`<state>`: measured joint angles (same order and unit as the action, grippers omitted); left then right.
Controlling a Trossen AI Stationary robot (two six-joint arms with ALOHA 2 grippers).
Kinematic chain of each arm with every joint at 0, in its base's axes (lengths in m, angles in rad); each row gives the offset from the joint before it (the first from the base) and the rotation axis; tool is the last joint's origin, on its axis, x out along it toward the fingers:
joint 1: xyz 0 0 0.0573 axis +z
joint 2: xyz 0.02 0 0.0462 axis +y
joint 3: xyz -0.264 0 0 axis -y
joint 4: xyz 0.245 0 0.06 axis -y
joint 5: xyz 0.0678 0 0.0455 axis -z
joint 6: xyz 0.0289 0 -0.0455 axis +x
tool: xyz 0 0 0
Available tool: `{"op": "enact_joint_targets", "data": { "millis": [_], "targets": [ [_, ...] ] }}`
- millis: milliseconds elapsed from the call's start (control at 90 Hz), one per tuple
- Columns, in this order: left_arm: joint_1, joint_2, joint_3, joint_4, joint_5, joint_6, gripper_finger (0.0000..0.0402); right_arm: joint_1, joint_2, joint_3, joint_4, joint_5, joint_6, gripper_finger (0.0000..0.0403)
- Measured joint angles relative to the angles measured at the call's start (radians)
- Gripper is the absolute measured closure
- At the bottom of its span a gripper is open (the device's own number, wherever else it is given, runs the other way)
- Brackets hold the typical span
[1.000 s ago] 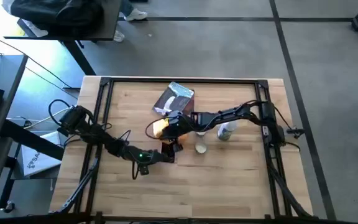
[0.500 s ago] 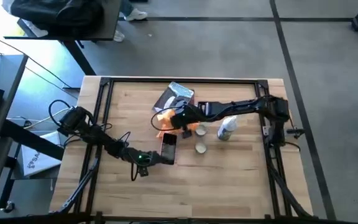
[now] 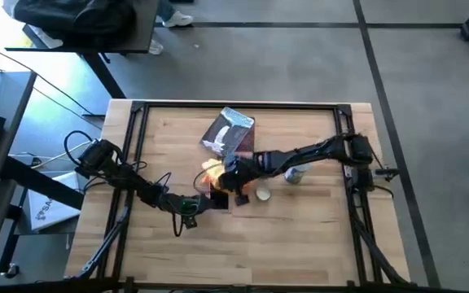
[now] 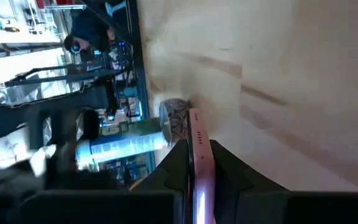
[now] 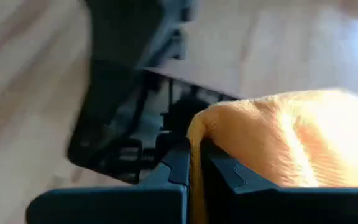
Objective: Apply microfiber cloth
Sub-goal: Wipe the pink phone with the orange microfiber cloth
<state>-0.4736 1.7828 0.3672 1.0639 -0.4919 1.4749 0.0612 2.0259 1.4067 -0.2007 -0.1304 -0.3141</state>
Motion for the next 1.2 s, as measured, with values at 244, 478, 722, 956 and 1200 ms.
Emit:
{"op": "enact_joint_targets", "data": {
  "millis": [244,478,722,956,1200],
  "targets": [
    [-0.016,0.002,-0.001,0.021,-0.002,0.032,0.0385,0.098,0.009,0.001,0.026,-0.013,0.076,0.0403],
    [-0.04,0.002,-0.001,0.026,-0.014,0.054,0.0385,0.144,0.009,0.001,0.028,0.112,0.104,0.0403],
    [-0.093,0.0,-0.002,0.027,-0.044,0.093,0.0385,0.085,0.008,0.002,0.021,0.165,0.018,0.0403],
    [-0.118,0.0,0.007,0.023,-0.027,0.082,0.0385,-0.036,0.008,0.002,0.038,0.192,-0.076,0.0403],
    [-0.119,-0.001,0.017,0.025,-0.015,0.079,0.0385,-0.147,-0.002,-0.001,0.03,0.206,-0.131,0.0403]
  ]
}}
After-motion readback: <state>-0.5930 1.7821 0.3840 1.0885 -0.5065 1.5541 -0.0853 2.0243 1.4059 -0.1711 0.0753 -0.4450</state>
